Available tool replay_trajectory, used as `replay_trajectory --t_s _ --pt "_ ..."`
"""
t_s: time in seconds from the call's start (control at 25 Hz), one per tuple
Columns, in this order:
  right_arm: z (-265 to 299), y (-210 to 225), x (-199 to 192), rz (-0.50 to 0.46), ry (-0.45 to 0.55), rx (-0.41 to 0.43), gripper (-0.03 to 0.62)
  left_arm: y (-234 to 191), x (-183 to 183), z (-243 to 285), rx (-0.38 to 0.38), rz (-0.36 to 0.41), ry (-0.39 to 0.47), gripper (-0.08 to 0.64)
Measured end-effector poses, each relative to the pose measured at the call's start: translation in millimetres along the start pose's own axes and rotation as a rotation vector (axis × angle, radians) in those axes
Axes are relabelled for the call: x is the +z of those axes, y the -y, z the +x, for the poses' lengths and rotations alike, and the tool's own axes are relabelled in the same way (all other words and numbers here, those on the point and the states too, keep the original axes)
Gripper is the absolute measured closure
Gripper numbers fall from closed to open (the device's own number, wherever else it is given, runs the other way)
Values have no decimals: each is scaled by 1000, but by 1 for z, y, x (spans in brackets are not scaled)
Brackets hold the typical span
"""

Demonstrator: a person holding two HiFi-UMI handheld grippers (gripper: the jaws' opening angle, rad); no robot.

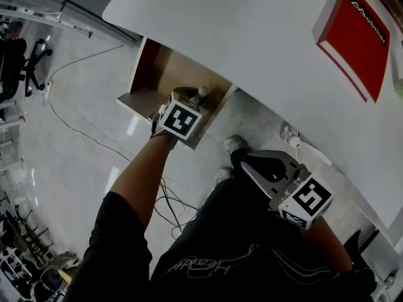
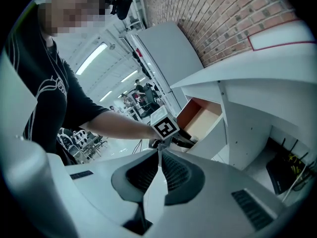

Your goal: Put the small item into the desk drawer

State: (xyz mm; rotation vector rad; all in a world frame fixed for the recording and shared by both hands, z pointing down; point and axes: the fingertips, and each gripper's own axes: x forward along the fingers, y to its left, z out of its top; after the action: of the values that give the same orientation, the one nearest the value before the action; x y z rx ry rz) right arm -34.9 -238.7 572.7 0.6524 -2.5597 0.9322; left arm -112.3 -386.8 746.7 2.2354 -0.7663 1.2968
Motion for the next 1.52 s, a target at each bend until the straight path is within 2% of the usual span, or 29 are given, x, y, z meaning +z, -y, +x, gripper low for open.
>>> replay_trajectory --t_s 0.52,0.8,0.96,1.12,1.32,1.52 --pt "2 19 -11 5 -6 15 541 -3 -24 39 -28 -7 -143 417" --pt "5 14 -9 -15 -11 33 540 0 -10 42 -33 11 -77 339" --pt "4 2 1 -12 -22 42 540 2 -14 13 -38 -55 -117 325" --pt "0 -17 17 -42 -36 67 540 8 -2 -25 -52 -89 -72 323" --pt "-11 -46 48 -64 -32 61 540 28 13 -97 -115 -158 -6 321" --pt "-30 -73 88 -97 2 58 541 46 41 -182 -58 -100 87 334"
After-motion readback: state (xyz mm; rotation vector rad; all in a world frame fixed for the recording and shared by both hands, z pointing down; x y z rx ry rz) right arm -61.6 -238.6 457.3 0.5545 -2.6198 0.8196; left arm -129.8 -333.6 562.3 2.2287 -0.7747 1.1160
